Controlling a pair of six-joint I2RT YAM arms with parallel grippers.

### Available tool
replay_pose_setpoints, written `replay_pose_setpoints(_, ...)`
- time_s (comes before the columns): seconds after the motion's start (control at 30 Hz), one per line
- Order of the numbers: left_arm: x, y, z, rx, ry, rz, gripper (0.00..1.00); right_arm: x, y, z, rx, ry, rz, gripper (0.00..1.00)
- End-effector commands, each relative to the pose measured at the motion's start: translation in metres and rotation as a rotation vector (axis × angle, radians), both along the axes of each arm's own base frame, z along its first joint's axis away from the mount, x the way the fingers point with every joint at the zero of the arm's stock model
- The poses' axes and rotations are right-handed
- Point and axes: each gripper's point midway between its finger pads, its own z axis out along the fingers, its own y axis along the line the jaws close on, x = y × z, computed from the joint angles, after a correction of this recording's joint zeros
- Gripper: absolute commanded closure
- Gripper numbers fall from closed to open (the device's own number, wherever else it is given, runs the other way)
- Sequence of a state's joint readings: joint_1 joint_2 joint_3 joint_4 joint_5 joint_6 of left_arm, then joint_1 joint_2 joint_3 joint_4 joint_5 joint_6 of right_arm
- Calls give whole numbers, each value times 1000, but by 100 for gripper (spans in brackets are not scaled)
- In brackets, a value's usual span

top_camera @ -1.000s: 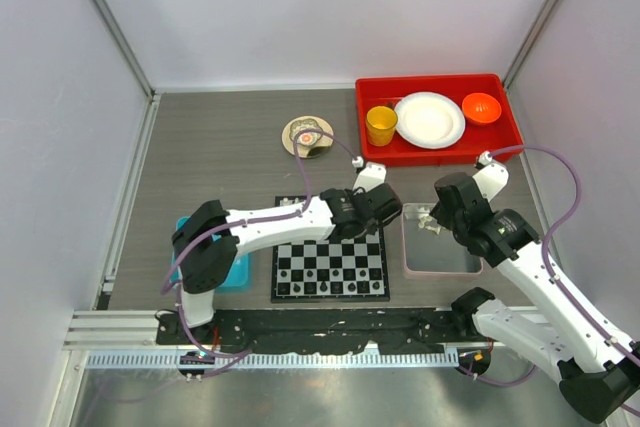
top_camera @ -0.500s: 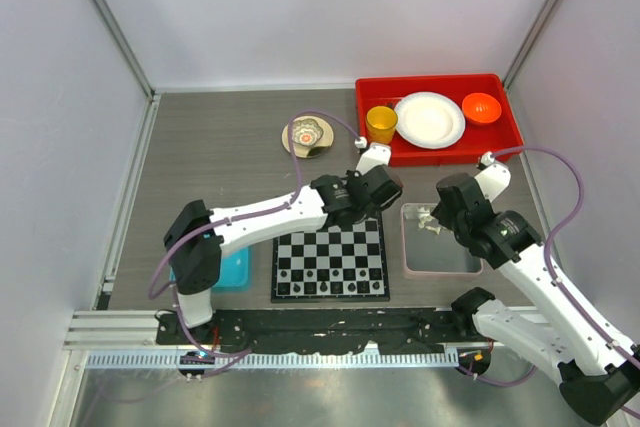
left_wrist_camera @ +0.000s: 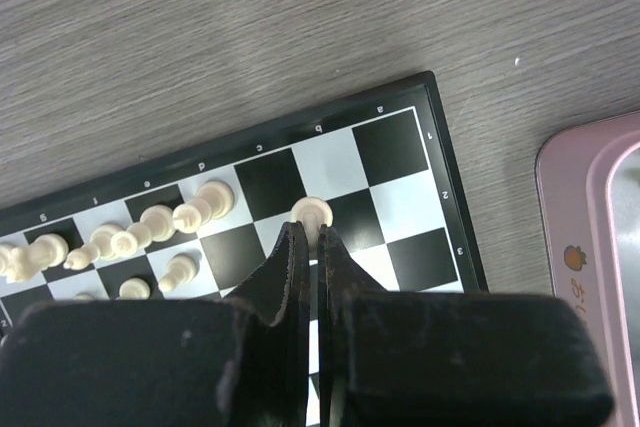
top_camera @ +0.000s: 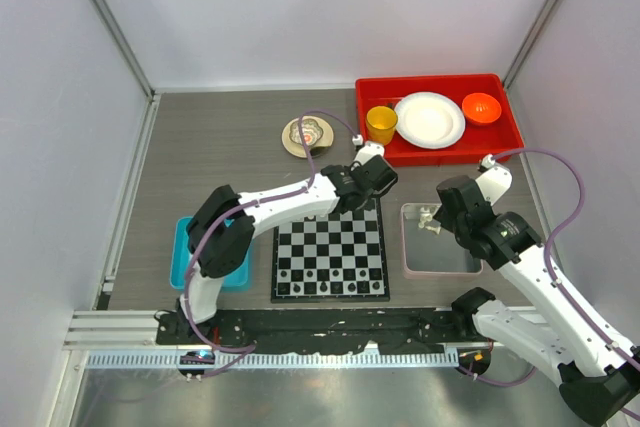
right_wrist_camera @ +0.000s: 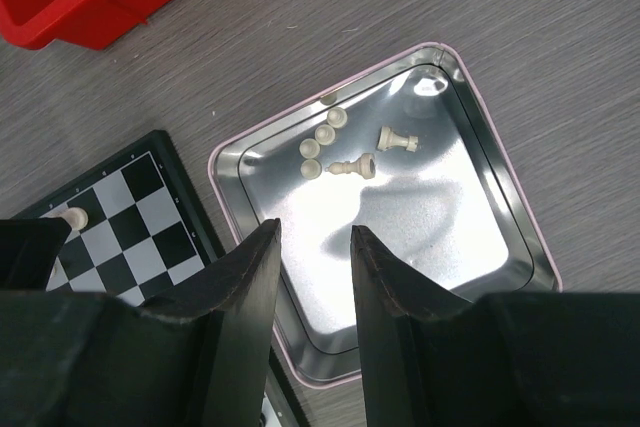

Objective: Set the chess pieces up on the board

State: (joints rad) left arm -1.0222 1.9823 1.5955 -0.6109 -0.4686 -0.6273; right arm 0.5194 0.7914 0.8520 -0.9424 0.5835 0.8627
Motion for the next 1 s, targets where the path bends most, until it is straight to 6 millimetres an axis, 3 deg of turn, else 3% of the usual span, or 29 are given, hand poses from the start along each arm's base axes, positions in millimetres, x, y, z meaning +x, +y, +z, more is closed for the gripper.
replay_pose_setpoints(0.0, 13, -18, 14, -61, -29, -15, 100, 1, -10, 5, -33, -27, -30, 60)
replay_pose_setpoints(0.47, 24, -21, -15, -31, 13, -8, 100, 1, -9, 4, -26, -24, -27, 60)
replay_pose_setpoints(0.97, 25, -19, -22, -26, 28, -4, 100, 1, -8, 5, -26, -23, -23, 60)
